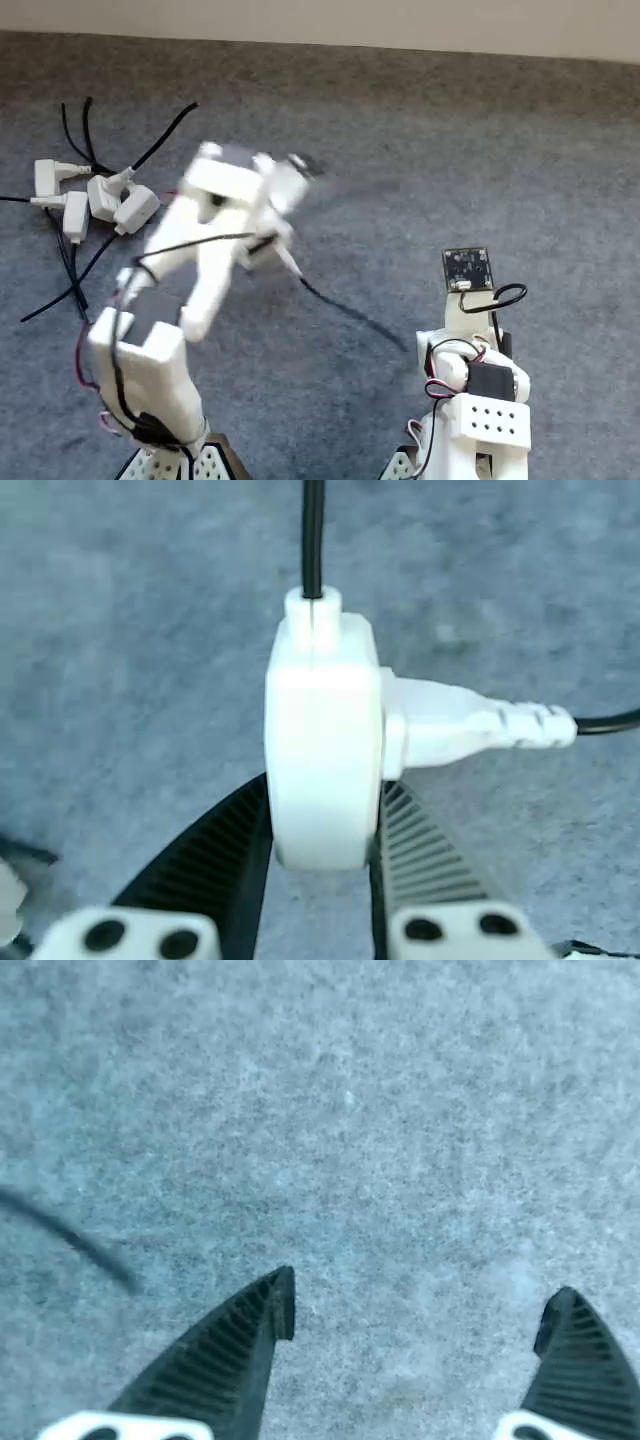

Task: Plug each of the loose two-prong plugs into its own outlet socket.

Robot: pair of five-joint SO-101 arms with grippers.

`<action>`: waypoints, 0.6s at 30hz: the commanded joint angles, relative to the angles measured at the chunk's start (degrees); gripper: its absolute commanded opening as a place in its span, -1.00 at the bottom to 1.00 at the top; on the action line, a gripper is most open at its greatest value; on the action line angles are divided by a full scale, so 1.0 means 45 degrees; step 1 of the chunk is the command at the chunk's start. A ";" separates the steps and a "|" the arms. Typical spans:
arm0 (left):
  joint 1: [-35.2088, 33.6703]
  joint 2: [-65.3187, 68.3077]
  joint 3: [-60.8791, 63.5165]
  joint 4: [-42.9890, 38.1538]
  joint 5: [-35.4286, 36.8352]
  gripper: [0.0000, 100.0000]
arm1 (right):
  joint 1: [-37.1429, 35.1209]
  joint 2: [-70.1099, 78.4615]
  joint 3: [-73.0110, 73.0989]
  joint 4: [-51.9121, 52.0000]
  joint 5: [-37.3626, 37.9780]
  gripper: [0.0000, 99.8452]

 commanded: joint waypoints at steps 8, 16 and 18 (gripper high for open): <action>-0.7570 0.0029 -0.5441 0.3126 -0.3341 -0.98 | -0.0459 -0.0186 -0.0049 -0.0205 0.0117 -0.27; -0.9153 -0.0107 -0.3761 0.3087 -0.3380 -0.46 | -0.0596 -0.0186 -0.0049 -0.0205 0.0117 -0.27; -0.9211 -0.0127 -0.4112 0.3126 -0.3302 -0.36 | -0.0596 -0.0186 -0.0049 -0.0205 0.0117 -0.27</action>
